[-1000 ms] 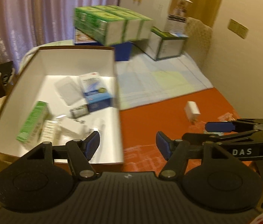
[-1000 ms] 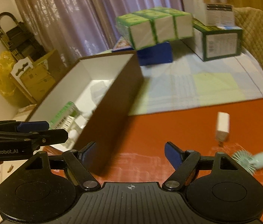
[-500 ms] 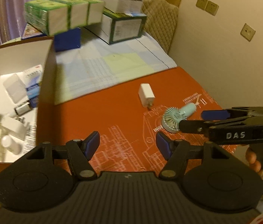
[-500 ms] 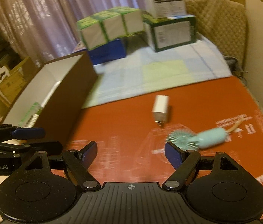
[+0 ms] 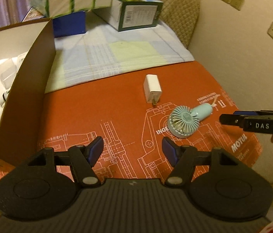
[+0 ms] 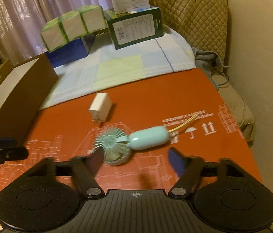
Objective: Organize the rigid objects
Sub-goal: 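Withdraw both grippers from the box toward the charger and fan on the mat, then grasp the mint-green fan handle with the right gripper while the left gripper grasps the white charger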
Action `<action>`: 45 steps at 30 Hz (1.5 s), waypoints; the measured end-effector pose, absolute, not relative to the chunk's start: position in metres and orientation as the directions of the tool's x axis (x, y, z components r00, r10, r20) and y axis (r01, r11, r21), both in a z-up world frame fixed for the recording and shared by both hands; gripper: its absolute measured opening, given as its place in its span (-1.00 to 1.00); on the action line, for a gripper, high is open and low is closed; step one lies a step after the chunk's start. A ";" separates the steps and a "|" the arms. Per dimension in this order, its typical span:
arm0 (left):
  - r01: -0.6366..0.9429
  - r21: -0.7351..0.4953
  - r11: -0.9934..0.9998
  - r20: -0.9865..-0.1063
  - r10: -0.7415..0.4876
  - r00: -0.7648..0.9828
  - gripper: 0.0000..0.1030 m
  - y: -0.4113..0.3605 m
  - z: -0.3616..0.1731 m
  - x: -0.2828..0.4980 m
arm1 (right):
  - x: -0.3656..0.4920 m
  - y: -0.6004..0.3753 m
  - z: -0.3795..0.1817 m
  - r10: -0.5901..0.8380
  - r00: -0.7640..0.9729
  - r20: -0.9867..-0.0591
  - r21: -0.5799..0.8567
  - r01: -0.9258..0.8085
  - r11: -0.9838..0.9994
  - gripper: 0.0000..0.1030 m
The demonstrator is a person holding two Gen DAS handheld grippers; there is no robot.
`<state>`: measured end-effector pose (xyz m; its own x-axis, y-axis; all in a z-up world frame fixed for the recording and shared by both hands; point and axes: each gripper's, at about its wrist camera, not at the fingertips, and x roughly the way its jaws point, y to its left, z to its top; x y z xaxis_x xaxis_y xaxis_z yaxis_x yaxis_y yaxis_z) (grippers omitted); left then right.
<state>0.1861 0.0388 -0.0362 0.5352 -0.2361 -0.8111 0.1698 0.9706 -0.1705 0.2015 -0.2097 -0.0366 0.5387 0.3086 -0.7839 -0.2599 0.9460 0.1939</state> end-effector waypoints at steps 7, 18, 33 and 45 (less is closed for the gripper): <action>0.036 -0.156 0.987 -0.827 -0.150 0.542 0.22 0.046 -0.049 0.181 | 0.244 -0.231 -0.056 0.315 0.504 -0.804 0.174 -0.307 0.936 -0.36; -0.140 -0.121 0.983 -0.859 -0.033 0.510 0.22 0.065 -0.065 0.166 | 0.309 -0.238 -0.086 0.328 0.455 -0.828 0.153 -0.380 0.912 -0.43; -0.087 -0.115 0.990 -0.872 -0.058 0.486 0.22 0.062 -0.072 0.180 | 0.267 -0.242 -0.098 0.341 0.349 -0.873 0.190 -0.401 0.896 -0.43; -0.019 -0.132 0.991 -0.873 -0.107 0.475 0.22 0.055 -0.077 0.189 | 0.229 -0.225 -0.074 0.352 0.398 -0.847 0.209 -0.360 0.909 -0.42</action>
<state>0.1892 0.0554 -0.0765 0.4752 -0.1069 -0.8734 -0.0193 0.9911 -0.1318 0.2292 -0.2250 -0.0737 0.3975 0.3519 -0.8474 -0.3601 0.9093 0.2087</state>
